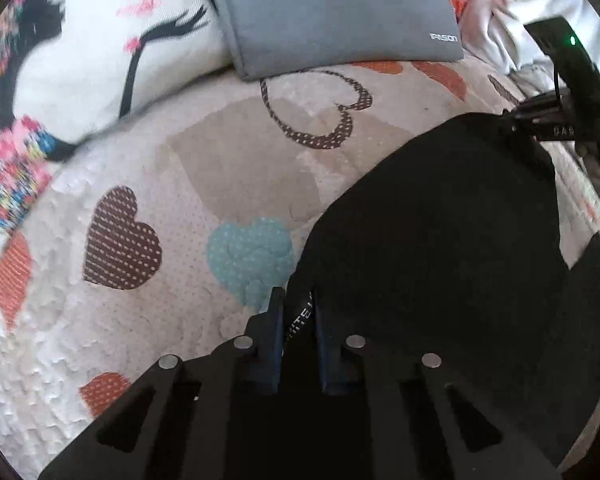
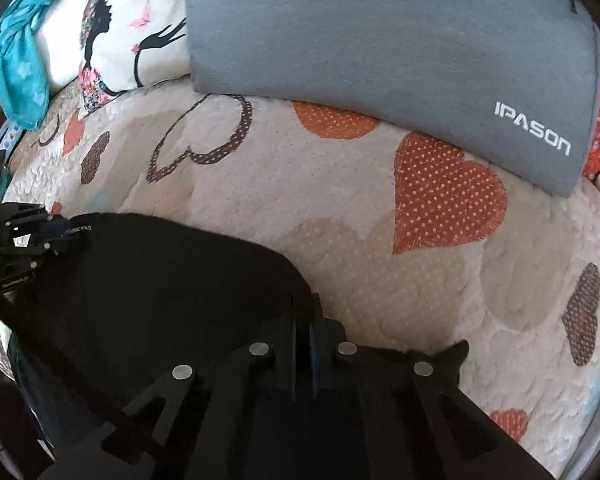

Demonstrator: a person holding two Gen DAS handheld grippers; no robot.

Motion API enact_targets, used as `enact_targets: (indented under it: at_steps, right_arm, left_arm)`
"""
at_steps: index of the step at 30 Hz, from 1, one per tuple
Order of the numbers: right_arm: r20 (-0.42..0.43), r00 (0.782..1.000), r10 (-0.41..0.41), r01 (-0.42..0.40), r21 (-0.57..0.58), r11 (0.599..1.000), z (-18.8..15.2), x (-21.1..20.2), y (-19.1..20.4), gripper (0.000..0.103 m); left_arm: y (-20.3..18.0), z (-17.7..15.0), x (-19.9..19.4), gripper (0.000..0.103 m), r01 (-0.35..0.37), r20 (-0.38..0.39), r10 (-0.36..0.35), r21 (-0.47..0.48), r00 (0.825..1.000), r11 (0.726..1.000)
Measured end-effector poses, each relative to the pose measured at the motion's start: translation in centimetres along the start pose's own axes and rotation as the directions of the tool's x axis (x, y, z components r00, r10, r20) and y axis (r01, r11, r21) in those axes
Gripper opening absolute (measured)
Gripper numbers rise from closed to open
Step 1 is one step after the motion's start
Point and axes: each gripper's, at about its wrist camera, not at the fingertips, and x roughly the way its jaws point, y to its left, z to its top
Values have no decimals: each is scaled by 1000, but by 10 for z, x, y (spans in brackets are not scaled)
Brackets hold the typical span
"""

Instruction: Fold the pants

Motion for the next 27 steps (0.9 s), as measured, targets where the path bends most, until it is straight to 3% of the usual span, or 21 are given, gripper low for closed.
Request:
enact_targets:
  at_steps: [8, 14, 21, 27]
  right_arm:
    - [86, 996, -8, 6, 25, 1000, -10, -50, 20, 5]
    - [128, 992, 1, -4, 22, 1000, -46, -101, 38, 5]
    - [143, 988, 52, -56, 21, 998, -132, -142, 77, 5]
    - [96, 989, 108, -117, 85, 990, -222, -145, 96, 5]
  left_arm:
    - [-6, -17, -49, 12, -34, 100, 41, -64, 994, 997]
    - [-21, -48, -108, 12, -31, 202, 57, -128, 978, 991]
    - [-58, -108, -163, 12, -39, 275, 91, -189, 957, 981]
    - [-104, -170, -177, 18, -71, 230, 112, -177, 967, 982]
